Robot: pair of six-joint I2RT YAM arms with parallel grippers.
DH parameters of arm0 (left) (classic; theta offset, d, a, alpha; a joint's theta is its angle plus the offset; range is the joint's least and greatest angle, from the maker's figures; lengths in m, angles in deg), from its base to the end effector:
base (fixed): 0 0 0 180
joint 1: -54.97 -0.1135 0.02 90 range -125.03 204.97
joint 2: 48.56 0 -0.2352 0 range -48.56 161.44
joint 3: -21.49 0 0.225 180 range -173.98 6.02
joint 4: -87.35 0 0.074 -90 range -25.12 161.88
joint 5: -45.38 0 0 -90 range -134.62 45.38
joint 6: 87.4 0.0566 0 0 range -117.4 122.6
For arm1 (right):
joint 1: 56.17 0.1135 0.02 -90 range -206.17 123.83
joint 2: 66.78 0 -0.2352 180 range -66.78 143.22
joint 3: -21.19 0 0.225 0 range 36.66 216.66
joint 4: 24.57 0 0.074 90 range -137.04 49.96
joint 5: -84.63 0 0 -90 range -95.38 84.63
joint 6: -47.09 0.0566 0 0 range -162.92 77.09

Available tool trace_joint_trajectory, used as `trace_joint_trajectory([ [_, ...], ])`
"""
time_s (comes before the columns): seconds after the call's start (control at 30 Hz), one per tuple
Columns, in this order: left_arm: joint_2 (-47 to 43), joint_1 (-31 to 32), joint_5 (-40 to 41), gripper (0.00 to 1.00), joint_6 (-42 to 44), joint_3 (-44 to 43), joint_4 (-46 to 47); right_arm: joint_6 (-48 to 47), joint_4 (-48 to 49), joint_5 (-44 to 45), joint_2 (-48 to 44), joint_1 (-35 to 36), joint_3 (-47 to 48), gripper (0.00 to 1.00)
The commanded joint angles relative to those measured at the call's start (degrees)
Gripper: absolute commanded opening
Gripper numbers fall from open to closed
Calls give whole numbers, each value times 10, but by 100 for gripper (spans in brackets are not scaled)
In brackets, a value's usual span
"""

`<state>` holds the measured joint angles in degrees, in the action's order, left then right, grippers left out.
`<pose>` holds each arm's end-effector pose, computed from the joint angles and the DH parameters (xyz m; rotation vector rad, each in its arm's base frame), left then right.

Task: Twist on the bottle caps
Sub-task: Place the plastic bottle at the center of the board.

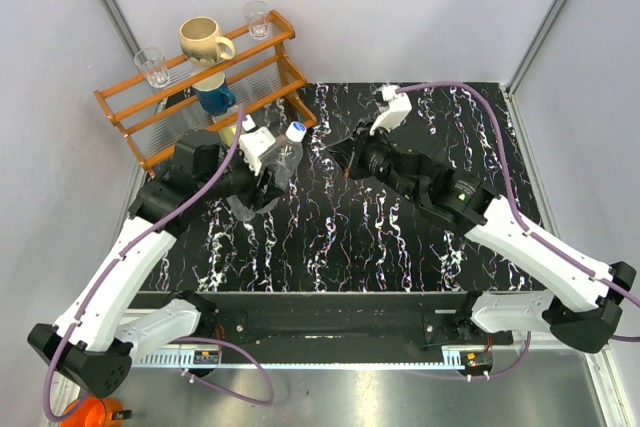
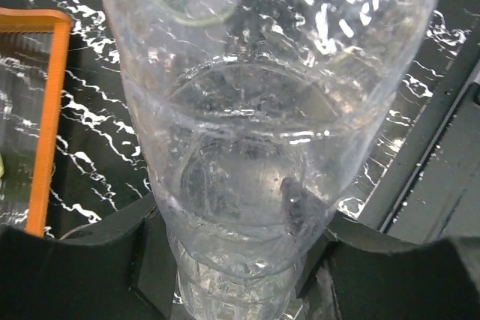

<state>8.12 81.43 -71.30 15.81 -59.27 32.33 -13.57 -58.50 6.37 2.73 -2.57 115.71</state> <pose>0.1705 -0.1132 0.3378 0.9734 1.8710 -0.6290 0.1692 0.2100 0.4089 -0.2235 1.7932 0.8809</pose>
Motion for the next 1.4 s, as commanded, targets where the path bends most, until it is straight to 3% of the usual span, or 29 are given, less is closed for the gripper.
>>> trace_joint_trajectory([
  [0.0, -11, -3, 51, 0, -14, -9, 48, 34, -24, 74, -2, 3, -3, 0],
  [0.03, -11, -2, 39, 0, -14, -8, 49, 34, -13, 69, 1, 3, -1, 0],
  [0.13, -16, -2, 21, 0, -16, -4, 48, 20, 34, 34, 0, 3, 1, 24],
  [0.3, -25, -4, -11, 0, -31, -1, 47, -13, 227, -4, -88, 3, -123, 68],
  [0.4, -28, -5, -41, 0, -51, 5, 54, -19, 315, -41, -107, 2, -155, 72],
  [0.63, -32, -8, -170, 0, -71, 16, 65, -30, 409, -136, -53, 1, -151, 66],
  [0.93, -39, -9, -181, 0, -64, 20, 62, -28, 367, -195, 18, 2, -74, 59],
  [1.07, -39, -10, -181, 0, -60, 20, 59, -27, 363, -205, 28, 2, -63, 52],
  [1.3, -38, -10, -153, 0, -64, 20, 59, -40, 336, -215, 28, 1, -62, 16],
  [1.37, -37, -11, -137, 7, -67, 14, 59, -49, 324, -216, 26, 2, -61, 10],
])
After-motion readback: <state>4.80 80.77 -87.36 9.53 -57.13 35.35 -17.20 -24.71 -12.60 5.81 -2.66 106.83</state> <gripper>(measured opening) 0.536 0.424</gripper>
